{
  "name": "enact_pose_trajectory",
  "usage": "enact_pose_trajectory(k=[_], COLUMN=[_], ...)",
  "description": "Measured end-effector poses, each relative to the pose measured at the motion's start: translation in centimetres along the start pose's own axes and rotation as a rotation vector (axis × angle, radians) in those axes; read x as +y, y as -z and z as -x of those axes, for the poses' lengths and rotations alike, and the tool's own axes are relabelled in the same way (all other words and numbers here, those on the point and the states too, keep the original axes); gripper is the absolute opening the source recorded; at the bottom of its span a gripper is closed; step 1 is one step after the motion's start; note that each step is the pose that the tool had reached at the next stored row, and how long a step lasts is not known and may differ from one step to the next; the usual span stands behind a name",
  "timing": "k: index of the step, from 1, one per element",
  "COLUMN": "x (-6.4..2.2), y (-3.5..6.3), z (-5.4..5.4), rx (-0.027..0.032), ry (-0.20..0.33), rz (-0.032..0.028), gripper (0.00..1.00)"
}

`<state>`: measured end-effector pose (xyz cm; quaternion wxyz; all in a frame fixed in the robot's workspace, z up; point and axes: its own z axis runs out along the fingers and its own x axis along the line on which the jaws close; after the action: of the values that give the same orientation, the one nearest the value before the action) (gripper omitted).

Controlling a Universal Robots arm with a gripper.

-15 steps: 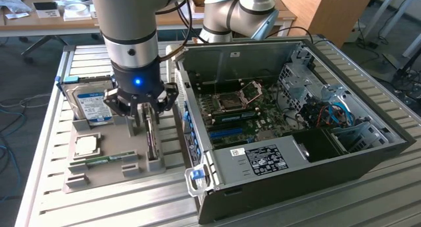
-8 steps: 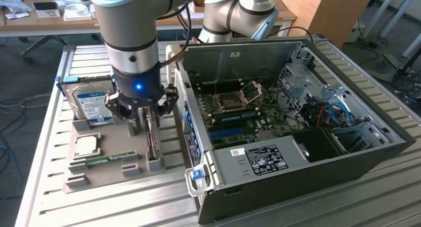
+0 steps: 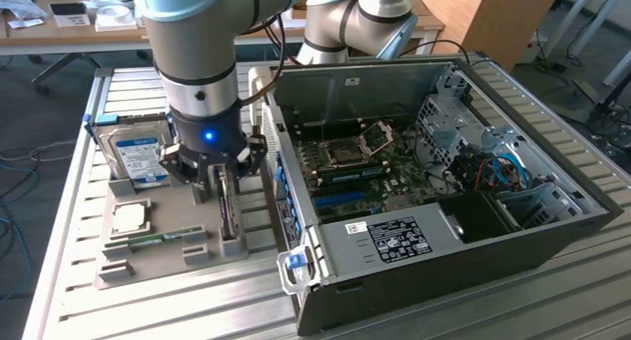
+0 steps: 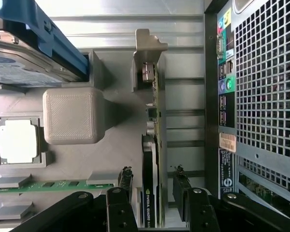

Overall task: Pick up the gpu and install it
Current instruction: 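Pick up the gpu and move the gpu toward the slot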

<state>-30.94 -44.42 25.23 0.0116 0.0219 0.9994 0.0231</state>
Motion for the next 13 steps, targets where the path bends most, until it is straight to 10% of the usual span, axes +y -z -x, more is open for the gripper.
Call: enact_pose_trajectory(k=[13], x=[0.26], y=[-1.41], z=[-0.1], rx=[-0.0001], ry=[0.000], rz=[0.0000], gripper=[0.47])
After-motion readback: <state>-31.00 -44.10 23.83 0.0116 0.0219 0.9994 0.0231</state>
